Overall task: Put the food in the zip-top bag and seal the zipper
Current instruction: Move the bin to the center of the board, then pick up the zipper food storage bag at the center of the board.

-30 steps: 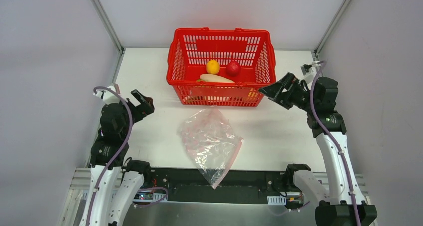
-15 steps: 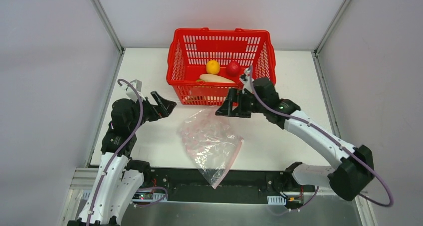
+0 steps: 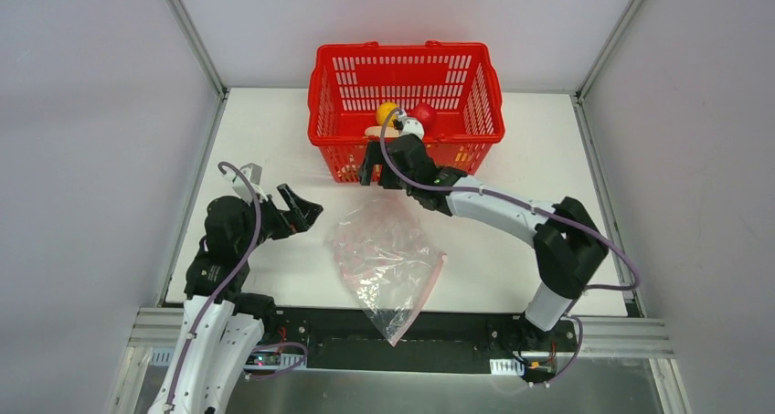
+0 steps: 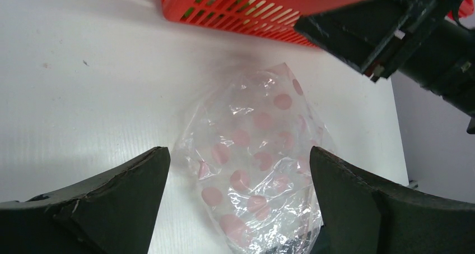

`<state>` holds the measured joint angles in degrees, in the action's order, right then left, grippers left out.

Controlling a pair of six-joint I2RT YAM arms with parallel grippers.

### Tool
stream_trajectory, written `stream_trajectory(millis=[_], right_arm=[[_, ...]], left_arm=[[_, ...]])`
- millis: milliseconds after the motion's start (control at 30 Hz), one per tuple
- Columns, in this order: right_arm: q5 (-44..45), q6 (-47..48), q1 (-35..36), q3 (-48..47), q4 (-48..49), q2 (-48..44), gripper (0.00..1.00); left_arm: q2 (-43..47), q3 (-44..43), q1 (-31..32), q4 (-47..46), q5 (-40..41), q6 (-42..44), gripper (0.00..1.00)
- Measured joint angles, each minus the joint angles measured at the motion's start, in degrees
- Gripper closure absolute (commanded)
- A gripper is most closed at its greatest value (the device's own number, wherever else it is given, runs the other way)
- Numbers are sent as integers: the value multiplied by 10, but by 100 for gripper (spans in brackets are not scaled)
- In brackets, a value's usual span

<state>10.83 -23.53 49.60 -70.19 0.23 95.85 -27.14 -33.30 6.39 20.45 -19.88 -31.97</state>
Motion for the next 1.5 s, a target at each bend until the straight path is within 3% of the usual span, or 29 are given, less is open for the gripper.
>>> stream_trajectory(millis=[200, 400, 567, 833, 1067, 1167, 1267, 1500], right_arm=[[76, 20, -6, -94, 1, 80, 2], [11, 43, -12, -86, -11, 52, 2], [-62, 25, -13, 89, -29, -146, 2], [-40, -87, -35, 334, -79, -524, 3], [-76, -224, -43, 478, -151, -670, 24], [-114, -265, -43, 517, -164, -679, 37], [-150, -290, -43, 539, -165, -669, 40], [-216, -331, -43, 606, -118, -634, 63]], left_arm=[[-21, 6, 0, 12, -9, -3, 0], [-43, 23, 0, 13, -30, -5, 0], [-68, 31, 14, 7, -54, -5, 0], [-197, 26, 145, -9, 5, 2, 5], [-280, 35, 158, -58, 52, -3, 14], [-292, 49, 158, -92, 56, -12, 24], [-308, 58, 158, -117, 61, -21, 44], [-341, 82, 158, -173, 70, -37, 62]])
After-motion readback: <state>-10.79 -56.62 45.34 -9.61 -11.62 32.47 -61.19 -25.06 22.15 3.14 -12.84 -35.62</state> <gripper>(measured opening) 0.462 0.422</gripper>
